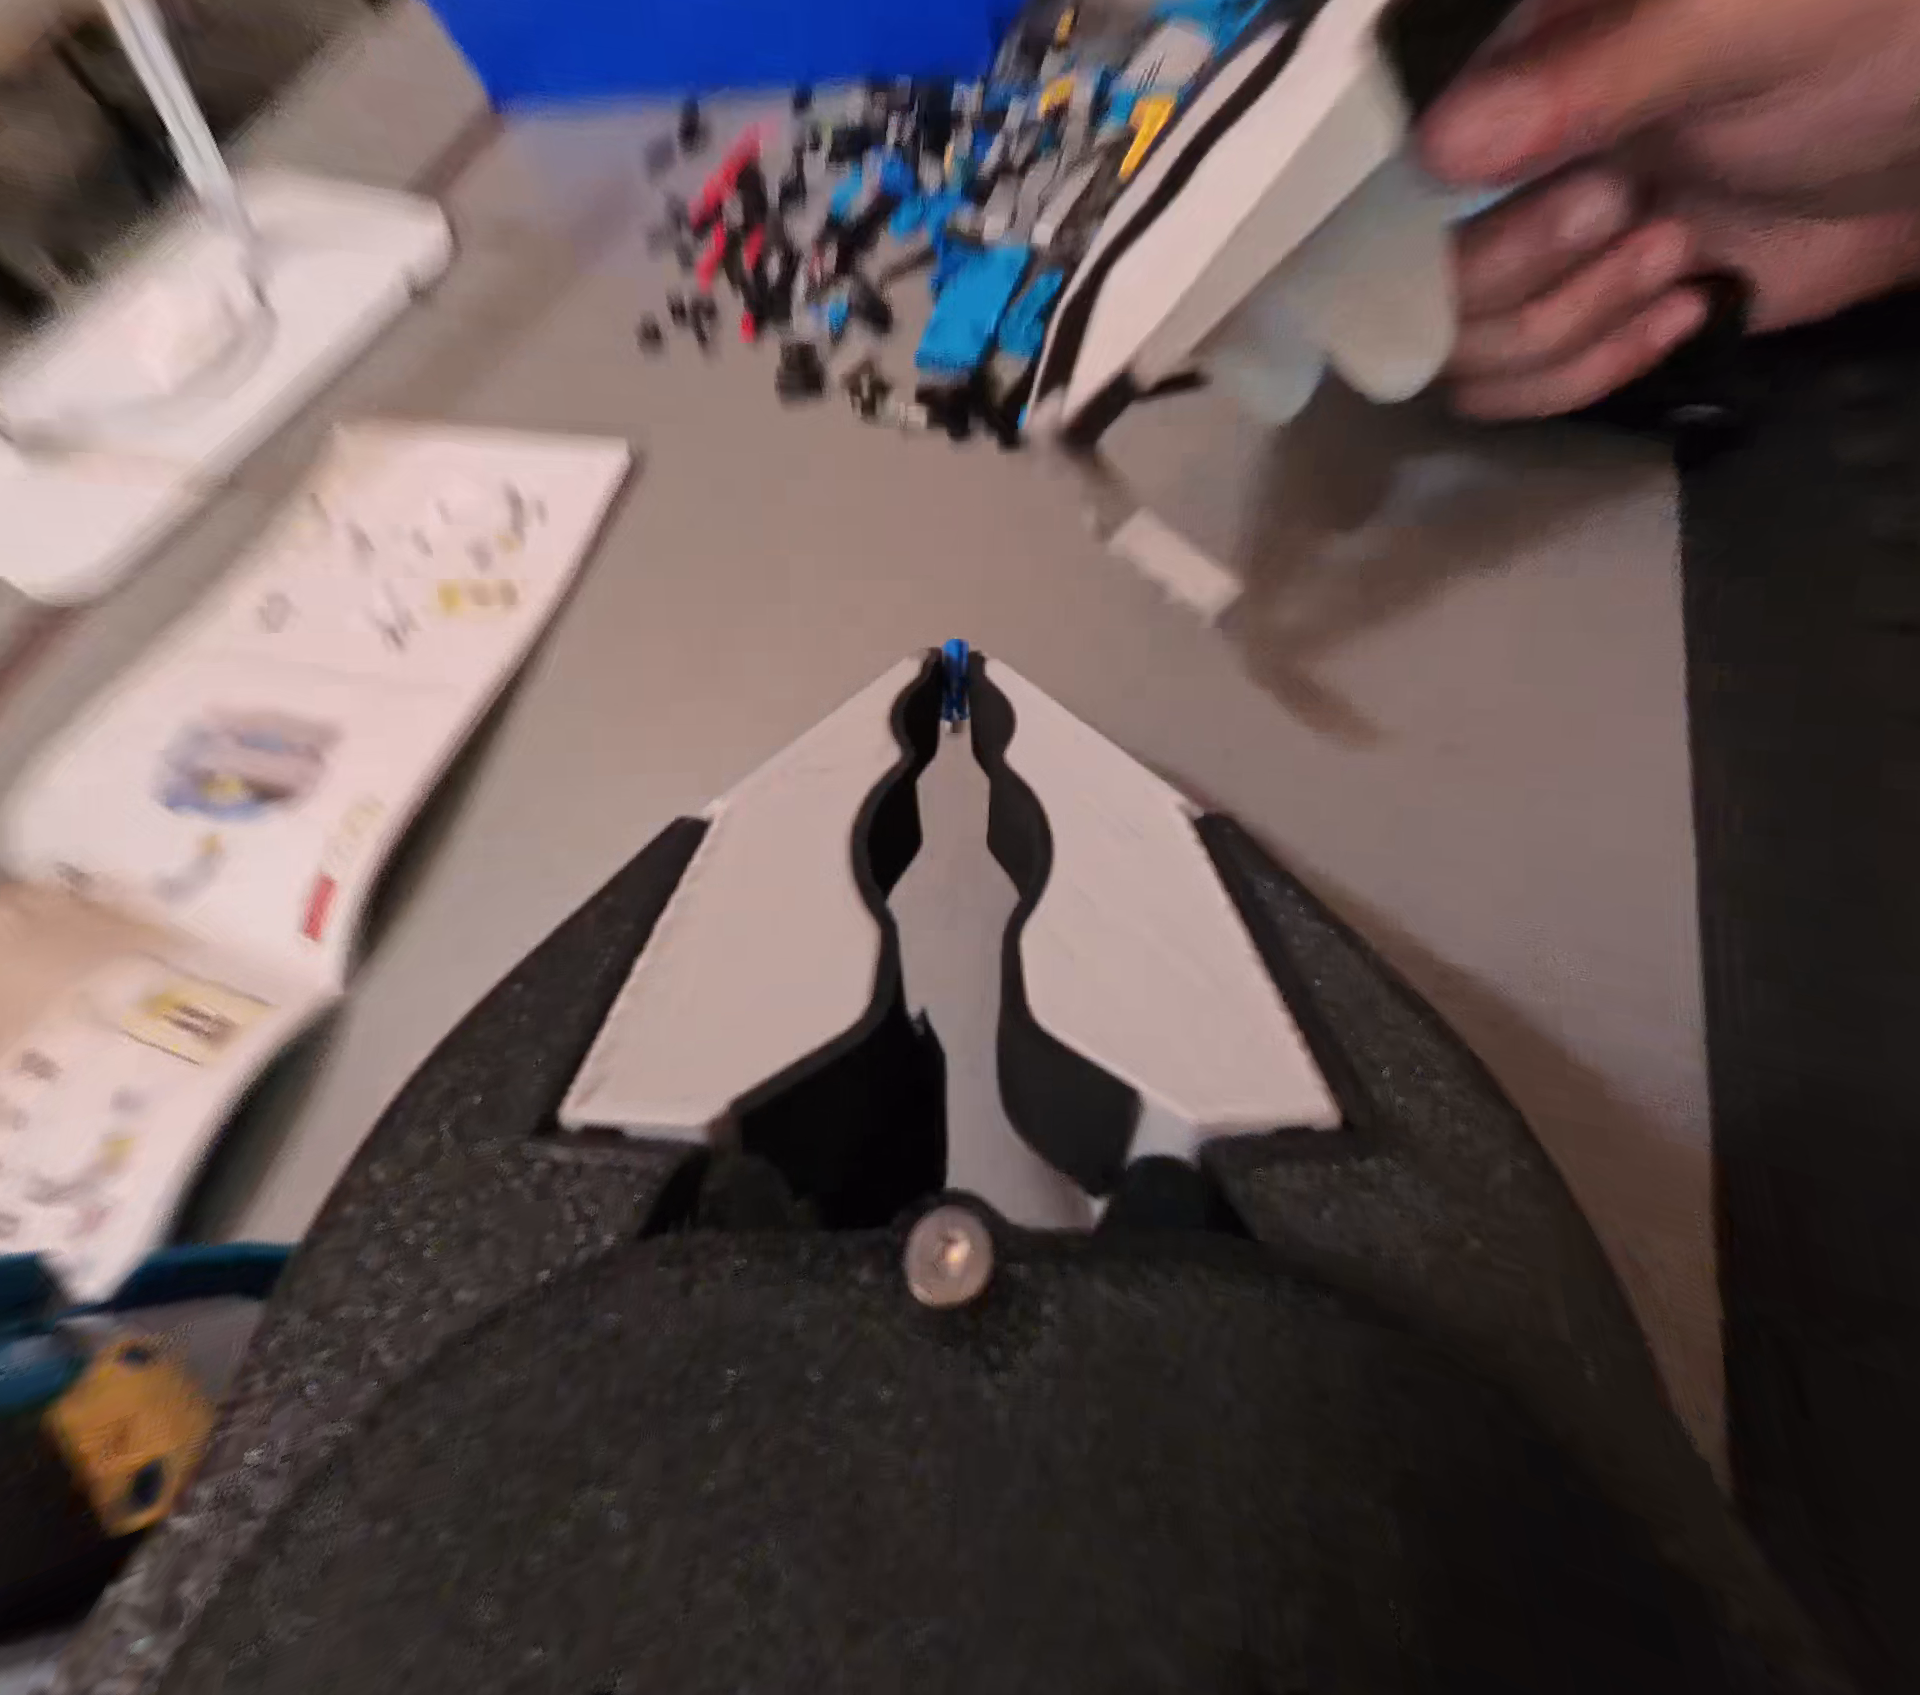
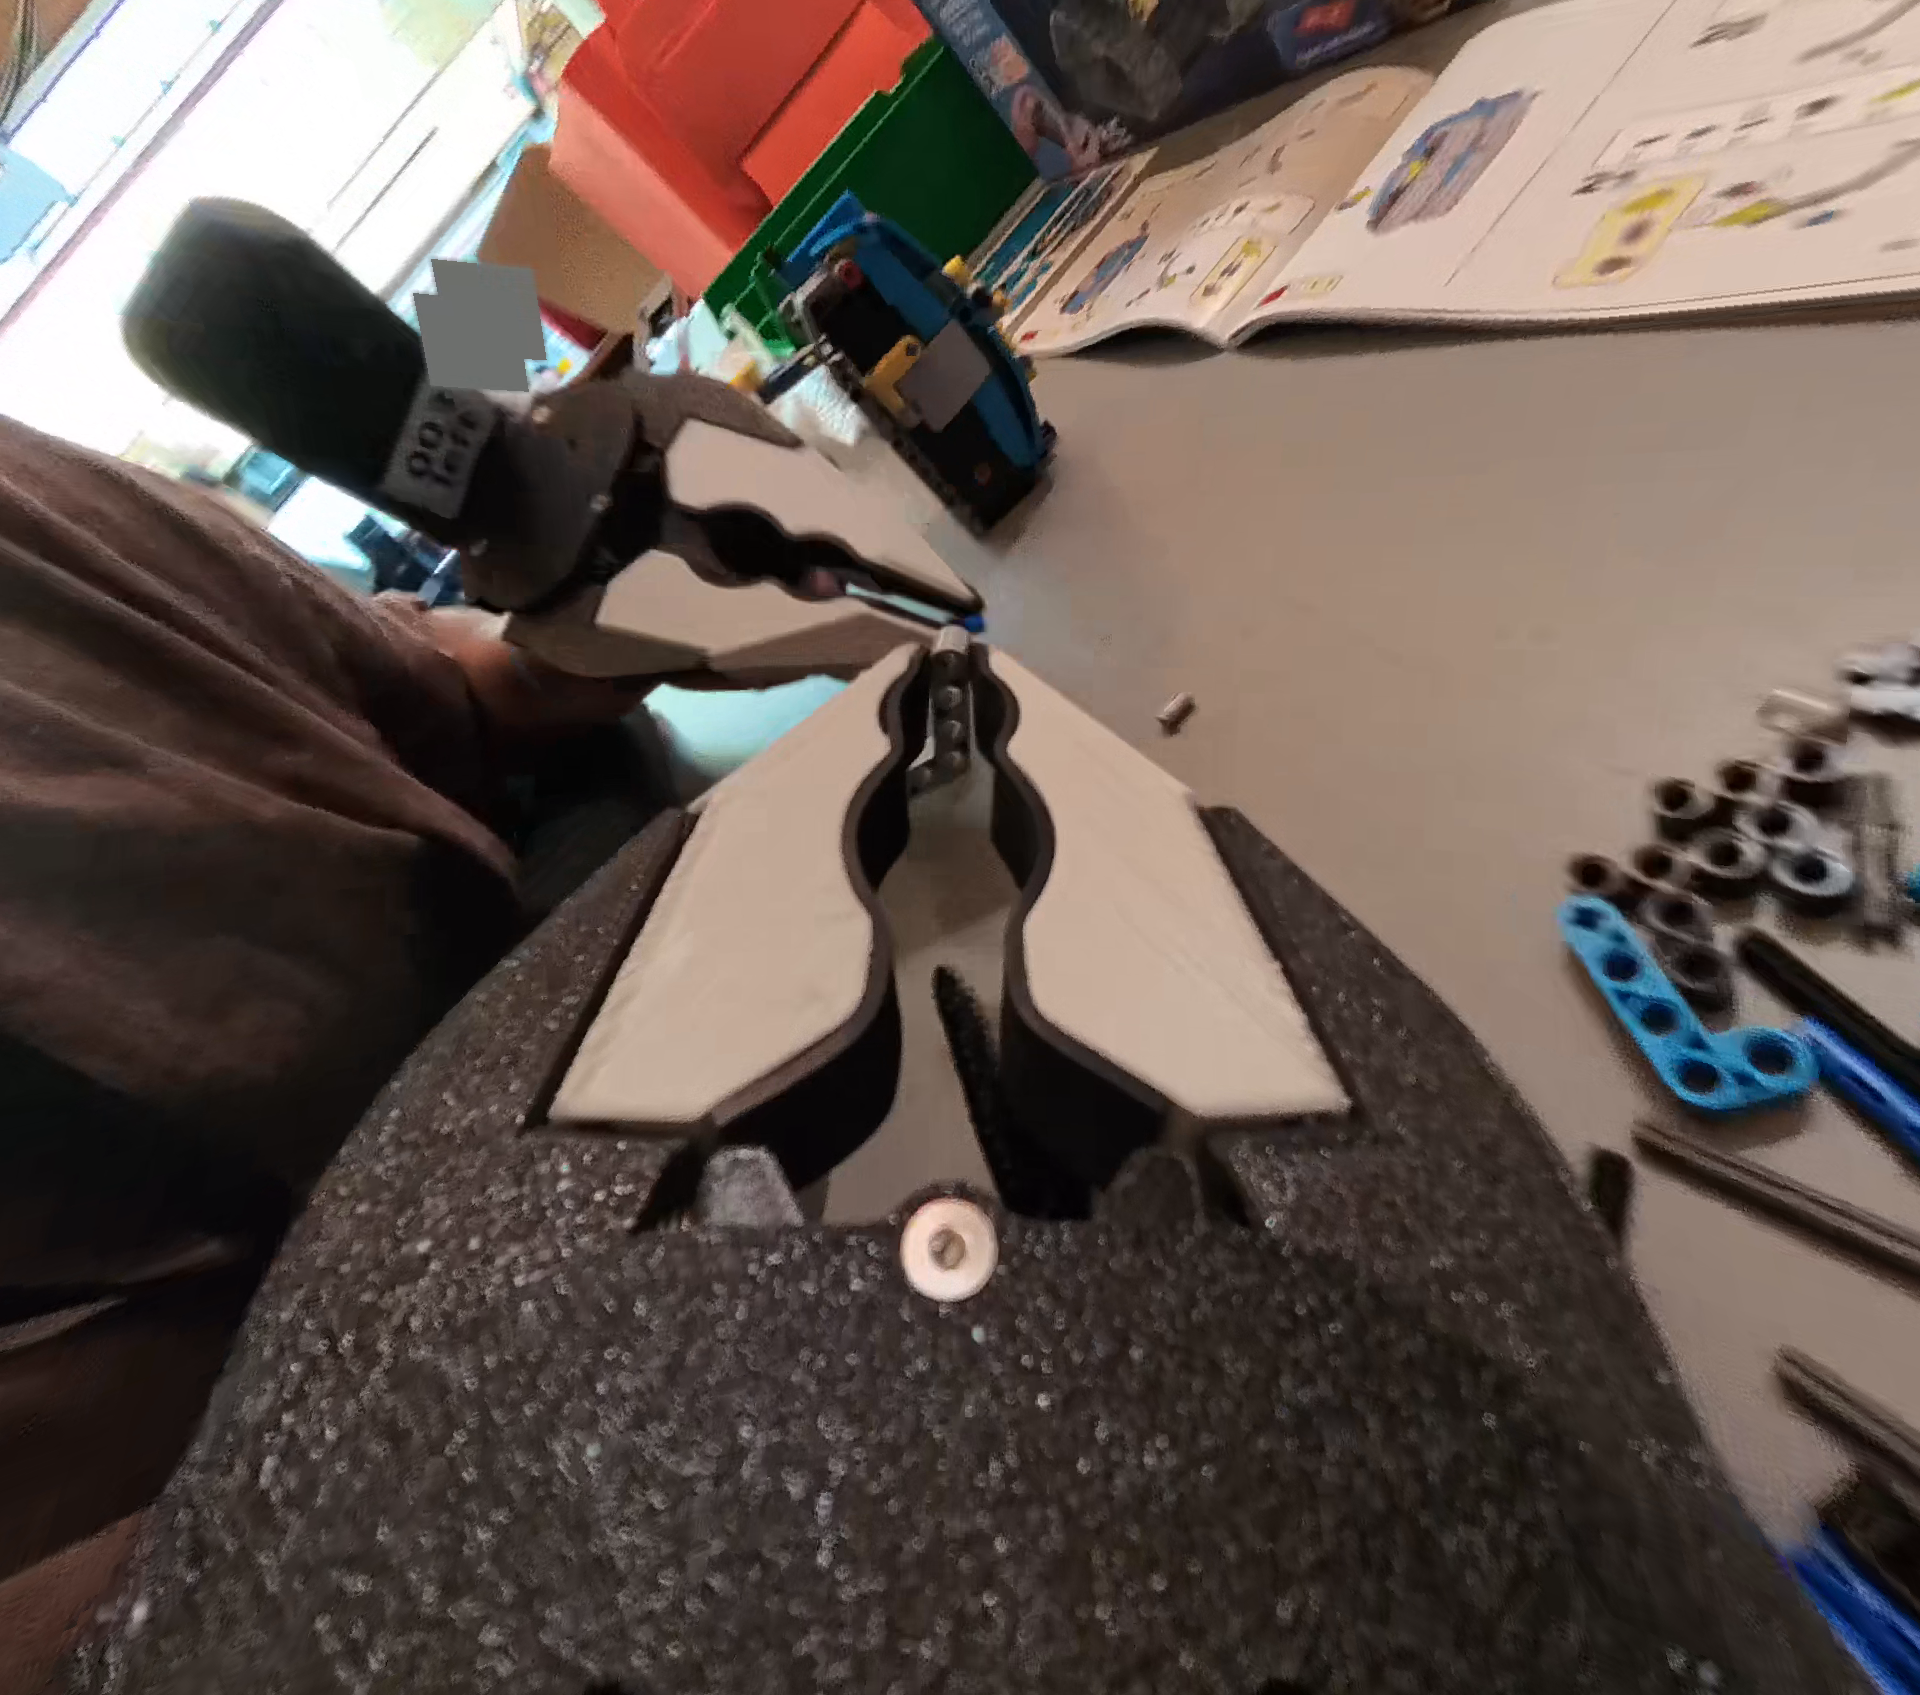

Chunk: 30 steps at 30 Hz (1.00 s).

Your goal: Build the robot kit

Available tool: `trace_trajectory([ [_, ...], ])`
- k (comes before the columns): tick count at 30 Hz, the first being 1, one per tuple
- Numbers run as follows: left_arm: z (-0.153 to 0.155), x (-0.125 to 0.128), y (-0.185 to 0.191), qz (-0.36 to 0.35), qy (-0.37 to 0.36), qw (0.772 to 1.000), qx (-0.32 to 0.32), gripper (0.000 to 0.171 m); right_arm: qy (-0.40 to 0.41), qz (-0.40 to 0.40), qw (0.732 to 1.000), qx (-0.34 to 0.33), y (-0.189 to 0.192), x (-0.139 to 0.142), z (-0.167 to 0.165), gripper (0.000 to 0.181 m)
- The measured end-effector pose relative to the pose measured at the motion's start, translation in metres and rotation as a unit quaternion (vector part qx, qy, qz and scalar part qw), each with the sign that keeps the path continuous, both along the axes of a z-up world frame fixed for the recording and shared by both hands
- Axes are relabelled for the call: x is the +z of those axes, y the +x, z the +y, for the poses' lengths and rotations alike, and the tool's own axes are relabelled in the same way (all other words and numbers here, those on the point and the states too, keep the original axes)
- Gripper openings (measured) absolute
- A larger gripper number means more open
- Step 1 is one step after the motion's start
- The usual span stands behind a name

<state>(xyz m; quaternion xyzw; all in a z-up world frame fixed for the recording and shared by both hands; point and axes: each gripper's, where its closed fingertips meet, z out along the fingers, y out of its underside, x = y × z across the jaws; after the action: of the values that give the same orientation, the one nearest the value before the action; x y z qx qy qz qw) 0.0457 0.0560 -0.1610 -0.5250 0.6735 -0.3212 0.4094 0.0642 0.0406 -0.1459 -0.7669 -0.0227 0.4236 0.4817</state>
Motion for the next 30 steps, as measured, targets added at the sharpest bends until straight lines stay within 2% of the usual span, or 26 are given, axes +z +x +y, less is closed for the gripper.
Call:
trace_trajectory([
  [3, -0.015, 0.028, -0.008, -0.061, 0.074, 0.995, -0.042, 0.004, 0.028, -0.044, 0.998, 0.037, -0.017, 0.004, -0.002, 0.007],
  [6, -0.024, 0.034, -0.018, -0.059, 0.091, 0.992, -0.071, 0.004, 0.073, -0.096, 0.99, 0.07, -0.035, 0.009, -0.009, 0.007],
  [11, -0.039, 0.03, -0.034, -0.036, 0.043, 0.991, -0.122, 0.004, 0.123, -0.125, 0.978, 0.111, -0.056, 0.018, -0.022, 0.007],
  [15, -0.039, 0.035, -0.039, -0.035, 0.0, 0.991, -0.126, 0.004, 0.123, -0.141, 0.975, 0.116, -0.059, 0.015, -0.023, 0.007],
  [30, -0.053, 0.039, -0.054, -0.004, -0.007, 0.982, -0.19, 0.004, 0.135, -0.136, 0.968, 0.164, -0.075, 0.017, -0.035, 0.007],
])
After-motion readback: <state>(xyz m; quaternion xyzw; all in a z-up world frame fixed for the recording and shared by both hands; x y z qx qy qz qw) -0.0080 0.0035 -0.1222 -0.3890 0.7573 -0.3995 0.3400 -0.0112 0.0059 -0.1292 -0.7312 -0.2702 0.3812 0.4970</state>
